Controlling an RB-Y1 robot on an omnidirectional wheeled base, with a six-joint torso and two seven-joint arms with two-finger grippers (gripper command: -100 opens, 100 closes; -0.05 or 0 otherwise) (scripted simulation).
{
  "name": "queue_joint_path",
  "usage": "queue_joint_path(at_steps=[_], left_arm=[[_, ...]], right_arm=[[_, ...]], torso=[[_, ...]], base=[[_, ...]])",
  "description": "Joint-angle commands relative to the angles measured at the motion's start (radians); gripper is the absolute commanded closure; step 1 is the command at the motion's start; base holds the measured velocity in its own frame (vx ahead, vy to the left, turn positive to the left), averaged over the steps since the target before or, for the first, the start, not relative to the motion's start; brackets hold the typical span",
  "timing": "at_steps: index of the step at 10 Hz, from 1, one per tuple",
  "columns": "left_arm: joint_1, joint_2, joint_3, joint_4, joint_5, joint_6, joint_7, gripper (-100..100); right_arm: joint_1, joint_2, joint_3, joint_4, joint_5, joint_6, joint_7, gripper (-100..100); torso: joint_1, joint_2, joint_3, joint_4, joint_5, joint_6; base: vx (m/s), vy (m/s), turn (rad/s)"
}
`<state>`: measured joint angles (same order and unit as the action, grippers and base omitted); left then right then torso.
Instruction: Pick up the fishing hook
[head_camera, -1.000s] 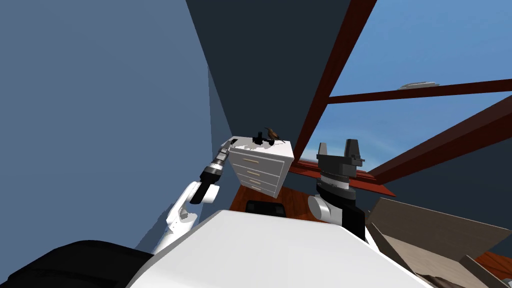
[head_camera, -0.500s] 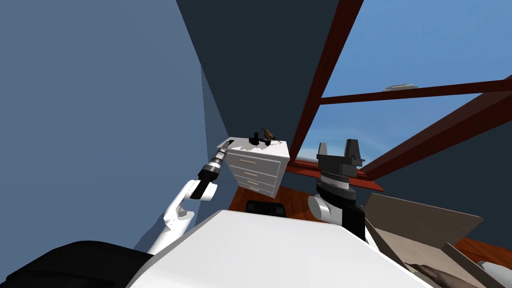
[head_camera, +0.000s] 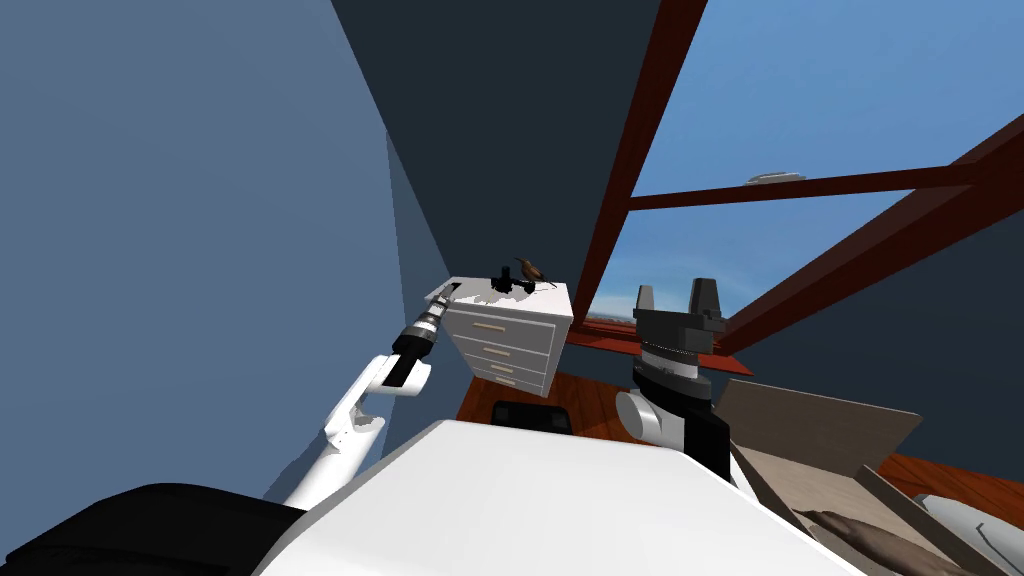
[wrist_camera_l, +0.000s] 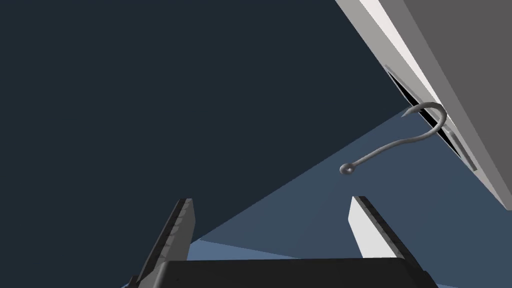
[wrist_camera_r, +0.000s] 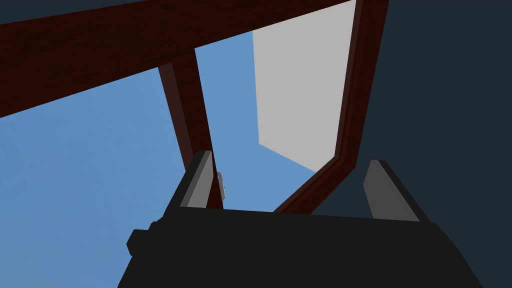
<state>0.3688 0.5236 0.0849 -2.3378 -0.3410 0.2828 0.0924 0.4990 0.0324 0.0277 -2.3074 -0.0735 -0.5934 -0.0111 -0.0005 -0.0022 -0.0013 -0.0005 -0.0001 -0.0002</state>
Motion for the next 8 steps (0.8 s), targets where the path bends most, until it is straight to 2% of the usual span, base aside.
queue_joint_path(at_steps=[1,5,6,8], left_arm=[[0.004,0.014,0.022,0.018,-0.009,0.048,-0.008,-100],[-0.006,0.045,0.062,0.058,-0.027,0.172,-0.031,-100],[-0.006,0.045,0.062,0.058,-0.027,0.172,-0.031,-100],[-0.011,0.058,0.079,0.076,-0.035,0.224,-0.041,-100]], right_arm=[[0.0,0.0,0.0,0.0,0.0,0.0,0.0,0],[0.0,0.0,0.0,0.0,0.0,0.0,0.0,0],[0.0,0.0,0.0,0.0,0.0,0.0,0.0,0],[0.0,0.0,0.0,0.0,0.0,0.0,0.0,0]], torso=[[0.0,0.0,0.0,0.0,0.0,0.0],[0.0,-0.001,-0.001,0.0,0.0,0.0],[0.0,-0.001,-0.001,0.0,0.0,0.0],[0.0,0.001,0.0,0.0,0.0,0.0]], base=[[0.048,-0.019,-0.115],[0.056,-0.02,-0.093],[0.035,-0.004,-0.018],[0.032,-0.013,-0.07]])
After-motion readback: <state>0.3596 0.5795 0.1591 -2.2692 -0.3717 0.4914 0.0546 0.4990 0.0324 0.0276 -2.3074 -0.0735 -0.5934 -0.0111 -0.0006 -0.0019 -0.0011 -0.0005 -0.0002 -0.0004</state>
